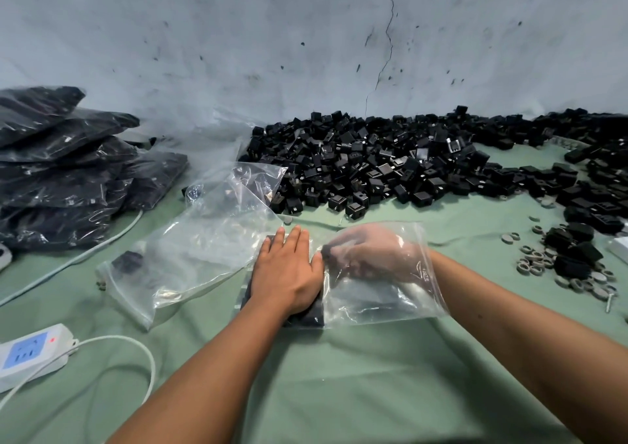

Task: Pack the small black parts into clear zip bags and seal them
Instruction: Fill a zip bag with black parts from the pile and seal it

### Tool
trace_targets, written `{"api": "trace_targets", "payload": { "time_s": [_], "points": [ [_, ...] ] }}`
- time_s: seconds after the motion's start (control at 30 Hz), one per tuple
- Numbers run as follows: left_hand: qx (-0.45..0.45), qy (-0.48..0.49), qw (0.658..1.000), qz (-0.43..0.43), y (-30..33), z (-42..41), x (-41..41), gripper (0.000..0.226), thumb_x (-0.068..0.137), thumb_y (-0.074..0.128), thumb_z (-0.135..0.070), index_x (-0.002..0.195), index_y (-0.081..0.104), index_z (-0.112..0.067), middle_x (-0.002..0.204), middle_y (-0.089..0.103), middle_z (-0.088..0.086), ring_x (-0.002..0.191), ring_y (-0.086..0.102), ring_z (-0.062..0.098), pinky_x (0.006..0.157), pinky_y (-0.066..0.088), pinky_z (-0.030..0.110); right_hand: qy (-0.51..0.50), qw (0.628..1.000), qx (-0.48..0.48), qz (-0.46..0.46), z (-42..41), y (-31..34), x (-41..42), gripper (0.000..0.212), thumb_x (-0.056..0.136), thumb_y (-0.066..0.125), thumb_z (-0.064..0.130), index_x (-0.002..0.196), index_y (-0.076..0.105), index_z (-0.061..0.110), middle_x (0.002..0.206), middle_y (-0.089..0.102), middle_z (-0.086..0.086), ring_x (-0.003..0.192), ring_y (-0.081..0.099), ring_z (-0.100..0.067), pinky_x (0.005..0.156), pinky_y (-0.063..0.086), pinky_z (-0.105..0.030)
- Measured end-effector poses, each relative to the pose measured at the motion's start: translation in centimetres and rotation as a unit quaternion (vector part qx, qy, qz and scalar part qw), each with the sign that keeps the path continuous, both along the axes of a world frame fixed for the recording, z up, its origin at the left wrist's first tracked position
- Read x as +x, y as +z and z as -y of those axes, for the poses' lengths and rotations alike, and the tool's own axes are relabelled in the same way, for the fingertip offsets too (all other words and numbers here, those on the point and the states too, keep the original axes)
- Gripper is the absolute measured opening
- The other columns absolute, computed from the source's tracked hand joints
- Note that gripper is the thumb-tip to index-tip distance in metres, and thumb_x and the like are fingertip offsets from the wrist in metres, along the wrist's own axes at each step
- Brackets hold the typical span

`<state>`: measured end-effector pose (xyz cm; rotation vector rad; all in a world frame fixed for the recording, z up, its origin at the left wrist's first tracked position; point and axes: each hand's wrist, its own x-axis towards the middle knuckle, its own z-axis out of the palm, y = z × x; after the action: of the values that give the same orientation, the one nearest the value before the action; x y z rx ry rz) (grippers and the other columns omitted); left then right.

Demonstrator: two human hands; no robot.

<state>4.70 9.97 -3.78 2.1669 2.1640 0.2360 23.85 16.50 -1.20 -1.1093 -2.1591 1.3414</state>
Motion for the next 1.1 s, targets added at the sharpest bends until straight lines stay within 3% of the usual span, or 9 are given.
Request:
{"api": "trace_targets", "payload": {
  "time_s": [0.17,0.3,0.43,0.57,0.7,0.77,0.9,0.97,1.1],
  "points": [
    [-0.001,0.003,1.000,-0.001,0.1,0.1,0.0,0.067,0.106,0.016,-0.049,0.165,0.007,-0.019,0.173,0.004,0.000,0.159,-0.002,0.021,0.129,-0.002,0.043,-0.009,0.999,0.035,0.008,0.1,-0.6,-1.0,0.019,0.097,0.066,0.006,0.113,0.076,0.006,0.086,0.079,0.002,0.065,0.070,0.001,0.056,0.052,-0.011],
    [-0.003,0.005,1.000,-0.005,0.1,0.0,0.1,0.067,0.106,0.015,-0.049,0.165,0.006,-0.019,0.173,0.003,0.000,0.159,-0.002,0.021,0.129,-0.002,0.043,0.035,0.999,0.025,0.011,-0.4,-0.3,-2.0,0.027,0.099,0.060,-0.002,0.125,0.067,-0.005,0.080,0.075,0.012,0.067,0.069,0.004,0.064,0.053,-0.011],
    [-0.007,0.003,1.000,-0.006,0.1,0.0,0.1,0.067,0.106,0.014,-0.050,0.165,0.006,-0.019,0.173,0.003,0.001,0.159,-0.002,0.021,0.129,-0.002,0.043,0.046,0.999,0.023,0.008,-0.2,-0.4,-2.3,0.026,0.102,0.060,0.016,0.127,0.067,0.013,0.112,0.075,-0.008,0.091,0.073,-0.024,0.083,0.061,-0.036],
    [-0.006,0.004,1.000,-0.001,0.1,0.1,0.0,0.067,0.107,0.015,-0.049,0.165,0.006,-0.018,0.173,0.003,0.001,0.159,-0.001,0.021,0.129,-0.001,0.043,0.061,0.998,0.024,0.010,0.0,-0.6,-2.2,0.025,0.105,0.057,0.019,0.128,0.066,0.021,0.122,0.073,-0.007,0.094,0.073,-0.017,0.081,0.059,-0.024],
    [0.022,0.022,0.997,0.070,0.4,0.2,-0.1,0.063,0.108,0.017,-0.044,0.164,0.011,-0.016,0.172,0.008,0.002,0.159,0.006,0.018,0.129,0.003,0.039,0.022,0.998,-0.051,-0.035,0.5,-1.0,-1.9,0.026,0.102,0.052,0.006,0.119,0.064,-0.009,0.117,0.066,-0.032,0.097,0.065,-0.045,0.099,0.051,-0.059],
    [0.031,0.027,0.989,0.139,0.6,0.2,-0.4,0.059,0.109,0.020,-0.042,0.163,0.019,-0.018,0.171,0.016,0.001,0.158,0.013,0.017,0.129,0.008,0.040,0.008,0.995,-0.080,-0.052,0.5,-1.2,-2.1,0.021,0.100,0.052,0.000,0.110,0.059,-0.017,0.109,0.059,-0.039,0.091,0.056,-0.039,0.101,0.043,-0.066],
    [0.005,0.067,0.934,0.352,2.2,-0.8,-1.6,0.053,0.111,0.020,-0.041,0.152,0.045,-0.020,0.159,0.043,0.003,0.135,0.043,0.014,0.116,0.029,0.034,0.014,0.990,-0.113,-0.082,0.5,-0.6,-2.1,0.013,0.095,0.050,-0.009,0.102,0.060,-0.012,0.092,0.054,-0.020,0.077,0.055,-0.024,0.082,0.047,-0.044],
    [0.007,0.082,0.911,0.404,3.0,-1.5,-2.7,0.051,0.111,0.023,-0.043,0.142,0.058,-0.021,0.148,0.056,0.005,0.126,0.052,0.019,0.114,0.038,0.038,-0.001,0.994,-0.087,-0.061,0.5,-0.5,-2.1,0.018,0.098,0.053,-0.003,0.105,0.062,-0.017,0.094,0.058,-0.019,0.078,0.057,-0.021,0.081,0.048,-0.039],
    [0.042,0.052,0.962,0.263,3.1,-1.9,-5.1,0.037,0.110,0.039,-0.035,0.132,0.068,-0.028,0.131,0.068,0.000,0.116,0.062,0.022,0.100,0.049,0.038,-0.014,0.999,-0.031,-0.020,0.7,-0.4,-2.5,0.021,0.101,0.053,0.004,0.111,0.070,-0.005,0.091,0.065,-0.006,0.075,0.060,-0.014,0.081,0.051,-0.035]
  ]
}}
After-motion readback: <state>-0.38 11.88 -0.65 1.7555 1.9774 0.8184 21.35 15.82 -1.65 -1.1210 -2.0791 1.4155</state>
